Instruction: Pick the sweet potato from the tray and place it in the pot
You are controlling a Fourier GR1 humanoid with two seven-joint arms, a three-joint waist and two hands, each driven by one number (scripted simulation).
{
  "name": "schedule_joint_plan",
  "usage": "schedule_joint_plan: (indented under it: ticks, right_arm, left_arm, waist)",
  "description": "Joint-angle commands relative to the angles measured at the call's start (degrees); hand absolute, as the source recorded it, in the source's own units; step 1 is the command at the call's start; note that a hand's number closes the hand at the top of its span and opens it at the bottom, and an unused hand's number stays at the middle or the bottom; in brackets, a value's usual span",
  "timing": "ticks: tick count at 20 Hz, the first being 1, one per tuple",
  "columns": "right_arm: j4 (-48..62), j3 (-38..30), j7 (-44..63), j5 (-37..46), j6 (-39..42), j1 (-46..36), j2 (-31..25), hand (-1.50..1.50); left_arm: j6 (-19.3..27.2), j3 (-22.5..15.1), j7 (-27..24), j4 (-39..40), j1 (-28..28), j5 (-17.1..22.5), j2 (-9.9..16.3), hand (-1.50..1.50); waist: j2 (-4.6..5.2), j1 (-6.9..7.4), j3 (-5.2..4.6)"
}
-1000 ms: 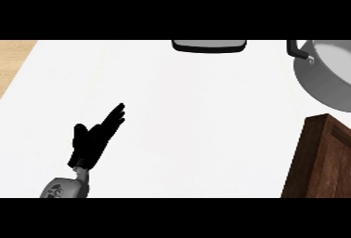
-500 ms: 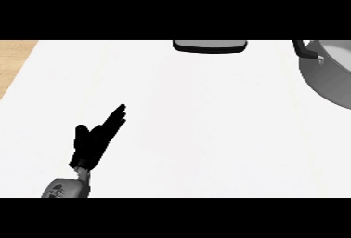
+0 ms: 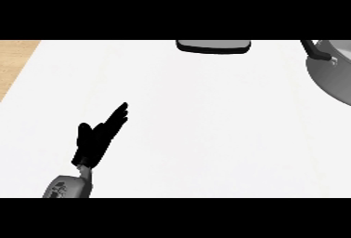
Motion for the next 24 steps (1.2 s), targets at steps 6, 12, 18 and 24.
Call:
schedule_joint_plan:
  ticks: [6,12,18,24]
  right_arm:
    - [2.2,4.8,-6.4,4.9,5.3,-8.1,-3.4,1.5]
    - [2.5,11.6,-3.2,11.9,-0.3,-14.9,-0.2,1.5]
    - [5.2,17.3,-4.6,19.2,-6.8,-20.0,4.6,1.5]
    - [6.2,24.6,1.6,31.3,-24.5,-23.9,8.3,1.5]
  left_arm:
    - [-1.1,0.4,0.4,1.2,-1.2,0.0,0.9,0.0]
    - [-0.4,-1.6,-0.1,2.2,-2.3,-1.5,-1.2,0.0]
    - [0.0,-1.2,1.2,1.0,-2.2,-1.5,-1.0,0.0]
    - [-0.4,-0.7,1.8,1.1,-3.7,-0.8,-1.2,0.0]
  waist:
    - [0.02,1.4,-0.4]
    - [0.38,2.66,-0.48]
    - [-0.05,1.82,-0.51]
    - [0.26,2.37,-0.57]
